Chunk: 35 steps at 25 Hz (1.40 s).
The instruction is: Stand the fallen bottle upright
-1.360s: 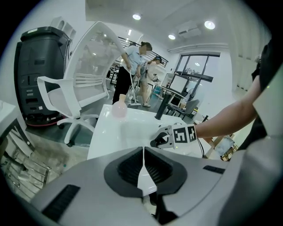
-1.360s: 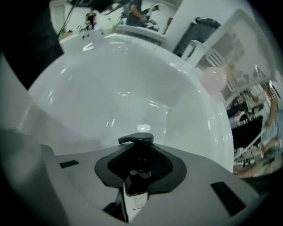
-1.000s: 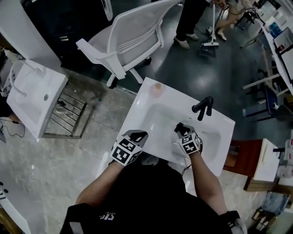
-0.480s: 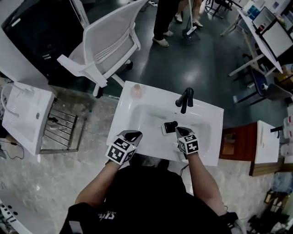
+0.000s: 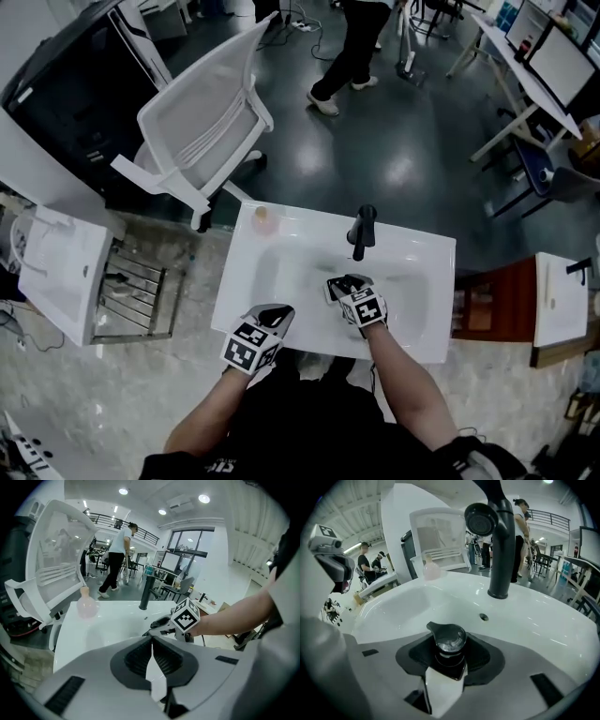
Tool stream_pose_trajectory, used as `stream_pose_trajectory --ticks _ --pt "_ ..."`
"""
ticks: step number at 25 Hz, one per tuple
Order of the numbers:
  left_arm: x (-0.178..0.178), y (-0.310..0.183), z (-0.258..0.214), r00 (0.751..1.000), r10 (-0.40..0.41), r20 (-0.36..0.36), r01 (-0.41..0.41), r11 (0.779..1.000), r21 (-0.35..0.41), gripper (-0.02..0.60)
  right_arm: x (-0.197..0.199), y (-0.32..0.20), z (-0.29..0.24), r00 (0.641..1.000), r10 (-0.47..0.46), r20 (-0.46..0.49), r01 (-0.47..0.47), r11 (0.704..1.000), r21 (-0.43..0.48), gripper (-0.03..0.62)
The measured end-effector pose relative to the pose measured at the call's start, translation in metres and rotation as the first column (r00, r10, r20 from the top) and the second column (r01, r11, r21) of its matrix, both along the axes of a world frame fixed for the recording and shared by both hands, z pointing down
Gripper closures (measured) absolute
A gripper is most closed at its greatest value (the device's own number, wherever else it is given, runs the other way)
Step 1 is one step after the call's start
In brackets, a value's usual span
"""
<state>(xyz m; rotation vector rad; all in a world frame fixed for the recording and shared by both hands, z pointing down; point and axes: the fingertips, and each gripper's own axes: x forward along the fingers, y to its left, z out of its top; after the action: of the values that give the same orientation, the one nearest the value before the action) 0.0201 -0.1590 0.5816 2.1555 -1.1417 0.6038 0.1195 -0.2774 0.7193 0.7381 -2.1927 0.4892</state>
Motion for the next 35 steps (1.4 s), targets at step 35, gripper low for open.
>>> stream_pose_trajectory --ticks 35 --pt "0.137 -0.074 -0.050 0.997 0.070 -0.023 -0.065 0.986 0.153 0.557 0.242 -0.004 -0.154 0.944 0.258 0.205 -0.296 0.937 0.184 0.468"
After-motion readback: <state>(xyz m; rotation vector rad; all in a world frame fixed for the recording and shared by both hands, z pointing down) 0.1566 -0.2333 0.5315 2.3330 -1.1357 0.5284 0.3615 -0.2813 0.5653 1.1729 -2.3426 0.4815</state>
